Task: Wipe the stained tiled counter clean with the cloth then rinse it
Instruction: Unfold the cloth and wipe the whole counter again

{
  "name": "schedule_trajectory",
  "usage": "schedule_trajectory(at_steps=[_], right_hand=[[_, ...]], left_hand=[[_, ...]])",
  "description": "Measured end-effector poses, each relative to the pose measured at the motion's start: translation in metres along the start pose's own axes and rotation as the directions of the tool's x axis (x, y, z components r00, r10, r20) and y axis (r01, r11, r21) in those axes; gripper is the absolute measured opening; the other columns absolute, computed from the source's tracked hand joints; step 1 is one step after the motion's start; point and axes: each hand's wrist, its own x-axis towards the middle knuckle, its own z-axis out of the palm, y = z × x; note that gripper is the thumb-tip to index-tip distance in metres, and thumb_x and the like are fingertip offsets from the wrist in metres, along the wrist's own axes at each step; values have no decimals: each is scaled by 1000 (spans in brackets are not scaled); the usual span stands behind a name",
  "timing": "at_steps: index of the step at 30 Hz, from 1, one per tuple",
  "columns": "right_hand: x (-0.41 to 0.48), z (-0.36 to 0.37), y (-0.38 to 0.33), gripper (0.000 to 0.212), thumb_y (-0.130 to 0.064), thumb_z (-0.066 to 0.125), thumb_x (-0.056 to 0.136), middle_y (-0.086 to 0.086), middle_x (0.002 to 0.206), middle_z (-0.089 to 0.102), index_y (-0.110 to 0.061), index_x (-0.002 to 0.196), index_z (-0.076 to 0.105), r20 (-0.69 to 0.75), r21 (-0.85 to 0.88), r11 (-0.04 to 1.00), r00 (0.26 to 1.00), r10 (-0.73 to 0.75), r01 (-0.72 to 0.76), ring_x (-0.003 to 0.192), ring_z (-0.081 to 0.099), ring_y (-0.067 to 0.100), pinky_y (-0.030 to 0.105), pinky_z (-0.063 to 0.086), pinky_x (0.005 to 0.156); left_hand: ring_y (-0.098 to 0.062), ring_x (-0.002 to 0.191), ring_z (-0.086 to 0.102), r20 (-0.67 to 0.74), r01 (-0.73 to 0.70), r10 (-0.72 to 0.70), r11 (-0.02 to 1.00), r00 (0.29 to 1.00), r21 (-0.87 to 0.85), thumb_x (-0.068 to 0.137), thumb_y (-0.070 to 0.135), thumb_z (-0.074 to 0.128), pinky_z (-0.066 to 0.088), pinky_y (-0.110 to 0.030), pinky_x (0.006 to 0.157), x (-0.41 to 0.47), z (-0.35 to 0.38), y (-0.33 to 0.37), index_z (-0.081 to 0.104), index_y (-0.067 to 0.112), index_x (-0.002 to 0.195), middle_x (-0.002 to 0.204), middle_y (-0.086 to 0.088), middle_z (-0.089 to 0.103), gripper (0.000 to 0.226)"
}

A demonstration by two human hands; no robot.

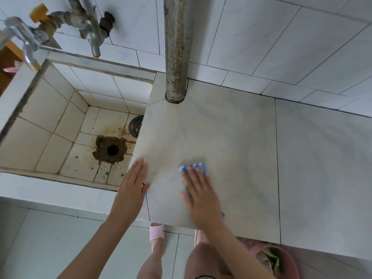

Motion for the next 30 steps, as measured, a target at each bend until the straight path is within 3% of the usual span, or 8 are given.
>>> schedule_trajectory(at_steps=[3,8,10,16,21,24,26,30], right_hand=[[-2,-14,59,56,-41,11,99,-4,158,11,-19,150,17,-64,-21,967,966,251,-253,146,4,15,40,14,117],[-21,-14,73,59,-43,7,97,0,159,0,-19,151,2,-142,73,803,791,595,-591,146,-7,16,38,1,118],[-20,-6,38,59,-40,12,98,6,159,5,-15,151,5,-132,68,800,790,599,-596,146,-3,22,40,4,118],[-20,21,-69,54,-34,29,99,5,157,19,-15,149,22,-108,42,960,954,278,-276,145,16,25,40,19,113],[-21,12,-18,50,-28,23,100,-1,156,20,-16,149,23,-35,-23,998,998,52,-53,145,14,22,39,21,113],[-24,0,43,52,-34,10,101,-3,158,12,-18,150,16,-107,-6,970,964,243,-245,146,6,18,39,15,116],[-28,-6,68,53,-36,9,99,-4,159,3,-20,150,8,-137,58,902,892,432,-428,146,-2,15,39,7,118],[-22,1,42,56,-33,12,98,7,158,7,-12,150,9,-173,51,808,791,587,-587,146,0,23,41,5,117]], left_hand=[[-18,140,21,5,0,0,1000,1000,5,90,16,53,24,-36,109,0,0,0,30,8,143,152,-4,24,58],[-18,140,20,18,-3,4,1000,1000,-31,91,12,52,25,-37,109,1,0,-2,31,8,143,152,-3,23,57],[-15,140,17,33,1,1,998,999,-59,92,10,51,23,-36,110,1,-1,-5,28,10,144,153,0,19,57],[-8,141,9,95,-54,56,998,994,-22,92,13,51,18,-32,110,3,-5,-15,22,12,145,154,2,14,60],[-11,141,10,82,-50,51,999,995,-19,94,15,47,21,-35,110,2,-4,-14,20,13,145,154,2,14,58],[-10,143,5,88,-69,67,997,994,18,99,35,25,18,-34,112,-1,-3,-15,16,14,147,156,1,10,53],[-12,143,3,98,-81,78,996,992,31,96,42,15,16,-35,113,-3,-2,-16,13,14,147,156,0,7,58],[-10,143,1,107,-88,86,996,991,17,95,44,15,14,-34,113,-3,-5,-14,12,16,147,156,2,6,60]])
